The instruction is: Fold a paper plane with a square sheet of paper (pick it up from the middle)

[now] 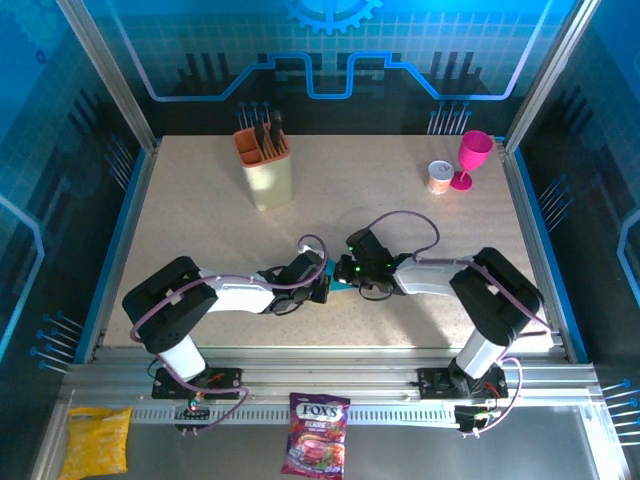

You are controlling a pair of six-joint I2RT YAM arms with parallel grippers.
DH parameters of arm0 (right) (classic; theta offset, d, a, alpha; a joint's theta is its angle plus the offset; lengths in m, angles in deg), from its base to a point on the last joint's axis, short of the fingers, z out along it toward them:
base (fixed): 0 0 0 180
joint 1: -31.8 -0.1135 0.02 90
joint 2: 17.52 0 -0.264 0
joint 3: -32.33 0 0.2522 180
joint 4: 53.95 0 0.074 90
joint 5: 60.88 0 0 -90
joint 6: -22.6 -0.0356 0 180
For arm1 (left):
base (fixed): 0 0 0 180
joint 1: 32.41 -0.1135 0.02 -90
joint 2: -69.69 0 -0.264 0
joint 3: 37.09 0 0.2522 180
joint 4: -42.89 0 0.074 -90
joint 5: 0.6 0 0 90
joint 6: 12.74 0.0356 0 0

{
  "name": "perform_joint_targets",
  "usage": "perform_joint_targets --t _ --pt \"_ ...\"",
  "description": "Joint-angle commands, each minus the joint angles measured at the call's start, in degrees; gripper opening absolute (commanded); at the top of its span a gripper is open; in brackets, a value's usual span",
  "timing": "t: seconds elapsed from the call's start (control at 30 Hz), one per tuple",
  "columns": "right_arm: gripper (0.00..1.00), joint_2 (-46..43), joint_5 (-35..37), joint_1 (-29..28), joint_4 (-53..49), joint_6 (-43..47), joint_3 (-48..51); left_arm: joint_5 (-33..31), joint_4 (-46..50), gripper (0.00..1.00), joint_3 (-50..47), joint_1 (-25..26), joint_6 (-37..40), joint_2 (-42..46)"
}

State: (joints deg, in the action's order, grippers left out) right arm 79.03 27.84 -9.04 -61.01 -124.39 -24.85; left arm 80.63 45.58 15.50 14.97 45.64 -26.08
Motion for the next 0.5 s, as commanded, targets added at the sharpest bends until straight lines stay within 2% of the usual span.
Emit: perform_joint_targets --t 0.0,0.2,0.47 --pt "0.00 2.32 1.30 -0.31 3.19 -1.50 0.51 2.32 10.28 0.00 -3.06 0.96 -0.48 -2.32" --pt "0.00 2.41 0.84 2.96 6.73 -2.44 7.76 2.14 10.24 0.00 -3.57 0.96 -0.41 -2.23" --pt "0.00 -0.89 0.84 7.38 6.69 -2.08 14.26 1.52 10.41 0.00 -3.47 0.94 0.11 -2.28"
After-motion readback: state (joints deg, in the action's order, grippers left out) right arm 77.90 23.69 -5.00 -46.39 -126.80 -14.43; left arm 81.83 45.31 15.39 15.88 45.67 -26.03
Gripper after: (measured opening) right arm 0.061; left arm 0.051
